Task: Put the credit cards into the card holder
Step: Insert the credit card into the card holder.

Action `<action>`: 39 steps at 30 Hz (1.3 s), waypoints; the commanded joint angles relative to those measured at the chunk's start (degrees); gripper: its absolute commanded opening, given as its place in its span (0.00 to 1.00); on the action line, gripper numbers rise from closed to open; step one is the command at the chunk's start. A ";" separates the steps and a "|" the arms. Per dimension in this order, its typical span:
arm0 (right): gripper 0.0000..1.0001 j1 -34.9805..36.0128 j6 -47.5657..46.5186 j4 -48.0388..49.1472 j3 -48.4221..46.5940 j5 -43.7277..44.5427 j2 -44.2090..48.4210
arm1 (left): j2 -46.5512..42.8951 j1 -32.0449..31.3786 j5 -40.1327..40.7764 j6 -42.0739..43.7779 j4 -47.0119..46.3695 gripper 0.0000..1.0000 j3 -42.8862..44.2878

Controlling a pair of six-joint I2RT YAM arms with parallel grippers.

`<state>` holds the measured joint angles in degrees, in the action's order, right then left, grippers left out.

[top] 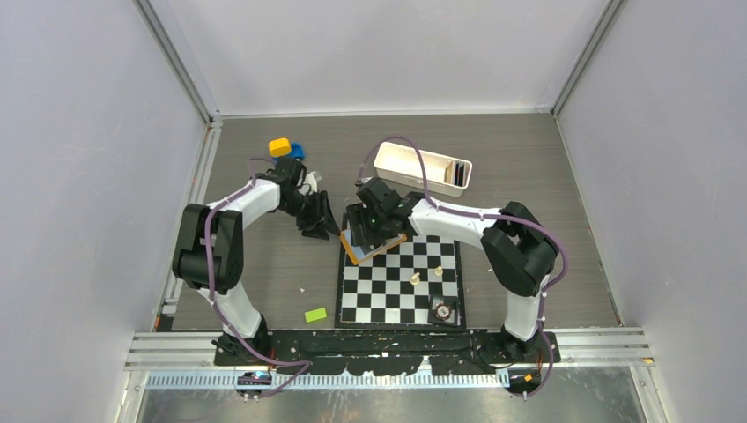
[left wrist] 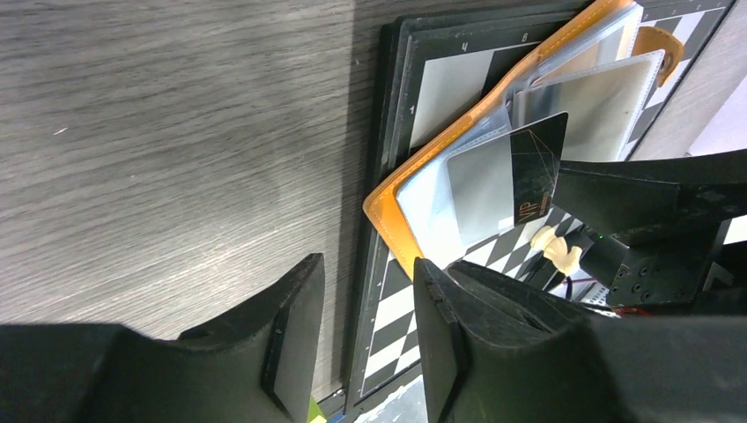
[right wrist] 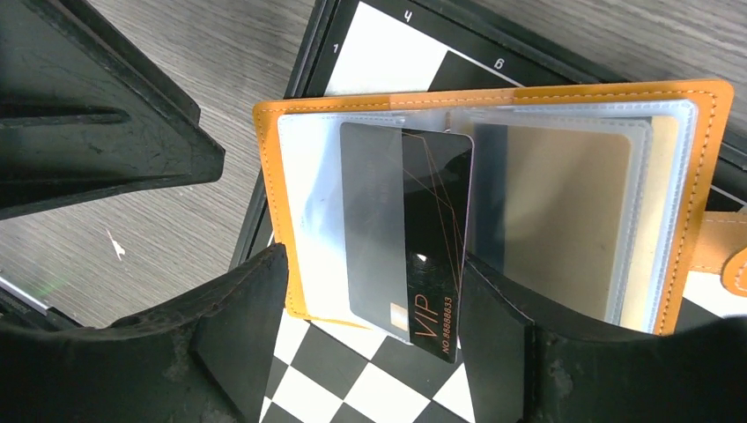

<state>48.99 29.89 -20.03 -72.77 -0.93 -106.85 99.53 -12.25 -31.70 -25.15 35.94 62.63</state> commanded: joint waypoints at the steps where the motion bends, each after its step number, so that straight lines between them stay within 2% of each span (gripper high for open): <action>1: 0.73 -0.37 -2.93 -4.27 -3.02 -0.14 1.91 | 0.58 0.13 -4.20 -1.49 -2.74 0.45 -0.95; 8: 0.74 -1.00 -6.37 -8.15 -5.54 2.95 0.48 | 2.13 -0.49 -5.00 -2.26 -3.57 0.46 -1.31; 15: 0.72 -1.62 -6.95 -8.14 -6.13 -0.65 -2.06 | 3.09 -0.58 -5.44 -2.56 -3.97 0.46 -1.22; 25: 0.64 -1.64 -5.99 -7.14 -7.23 -5.74 -4.07 | 4.91 -1.00 -7.09 -2.92 -4.31 0.25 -0.89; 32: 0.60 -1.49 -5.35 -5.61 -7.48 -10.01 -4.79 | 5.15 -1.12 -7.75 -2.93 -4.38 0.18 -0.88; 39: 0.58 -1.10 -6.19 -4.93 -7.93 -12.01 -4.50 | 4.94 -1.19 -8.10 -3.02 -4.57 0.16 -0.82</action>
<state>47.40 24.10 -26.37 -78.65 -9.56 -110.78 104.55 -13.15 -37.54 -28.08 32.80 61.56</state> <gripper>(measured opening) 0.583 0.161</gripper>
